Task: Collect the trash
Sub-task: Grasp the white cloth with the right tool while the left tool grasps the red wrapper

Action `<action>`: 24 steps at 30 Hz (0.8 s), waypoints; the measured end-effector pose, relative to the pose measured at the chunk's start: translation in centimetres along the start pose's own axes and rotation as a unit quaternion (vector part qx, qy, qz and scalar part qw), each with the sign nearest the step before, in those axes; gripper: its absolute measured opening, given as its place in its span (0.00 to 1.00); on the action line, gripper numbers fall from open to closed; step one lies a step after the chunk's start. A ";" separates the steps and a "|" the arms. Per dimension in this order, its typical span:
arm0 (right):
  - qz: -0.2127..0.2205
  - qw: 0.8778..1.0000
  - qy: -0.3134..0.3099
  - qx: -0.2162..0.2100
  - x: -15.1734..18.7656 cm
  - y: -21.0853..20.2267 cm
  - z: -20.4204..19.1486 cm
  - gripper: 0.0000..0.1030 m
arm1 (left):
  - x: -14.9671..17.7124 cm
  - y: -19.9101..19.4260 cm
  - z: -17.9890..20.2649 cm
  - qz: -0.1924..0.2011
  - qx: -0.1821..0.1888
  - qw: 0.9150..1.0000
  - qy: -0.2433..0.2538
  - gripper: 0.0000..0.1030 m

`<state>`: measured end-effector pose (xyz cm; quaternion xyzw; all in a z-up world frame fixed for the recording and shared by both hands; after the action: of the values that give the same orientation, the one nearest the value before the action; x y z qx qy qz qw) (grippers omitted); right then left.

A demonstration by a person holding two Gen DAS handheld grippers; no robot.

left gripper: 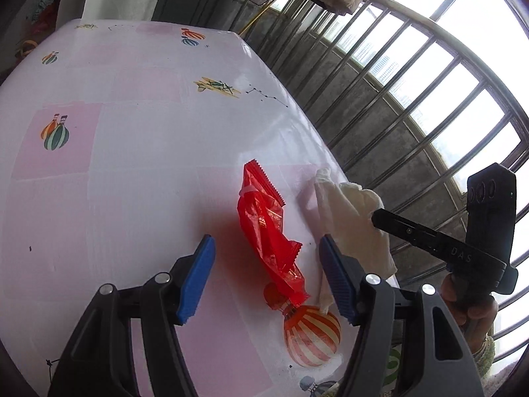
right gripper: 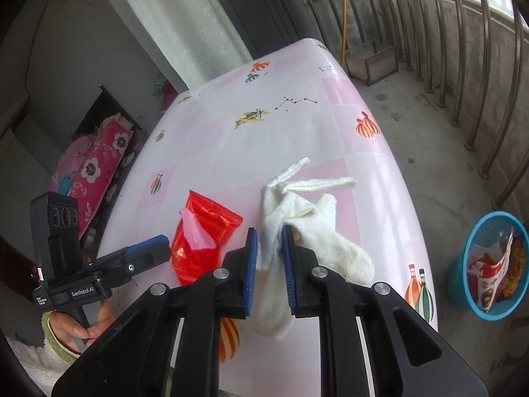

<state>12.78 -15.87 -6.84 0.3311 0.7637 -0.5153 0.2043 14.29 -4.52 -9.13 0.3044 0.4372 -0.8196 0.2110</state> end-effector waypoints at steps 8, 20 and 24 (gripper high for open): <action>0.017 0.999 0.017 0.039 0.5 -1.3 2.0 0.52 | 0.7 1.8 1.1 0.009 -0.047 0.996 0.070 0.38; -0.001 0.995 -0.050 0.084 2.8 0.9 0.7 0.45 | 1.0 2.1 1.6 0.018 -0.066 0.992 0.109 0.10; 0.002 0.990 -0.086 0.109 3.3 1.4 0.6 0.26 | 0.8 1.9 2.0 0.025 -0.070 0.990 0.119 0.08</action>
<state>11.50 -15.12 -10.10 0.3074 0.6820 -0.6216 0.2325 14.22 -7.23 -9.97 0.3951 0.5074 -0.7396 0.1986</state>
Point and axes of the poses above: each gripper's, at about its wrist camera, not at the fingertips, and y roughly the way its jaws point, z to its right, x to its underside, the point moved 6 cm from there along y, roughly the way its jaws point, and after that the axes turned 13 degrees about z, right-handed, at the moved point
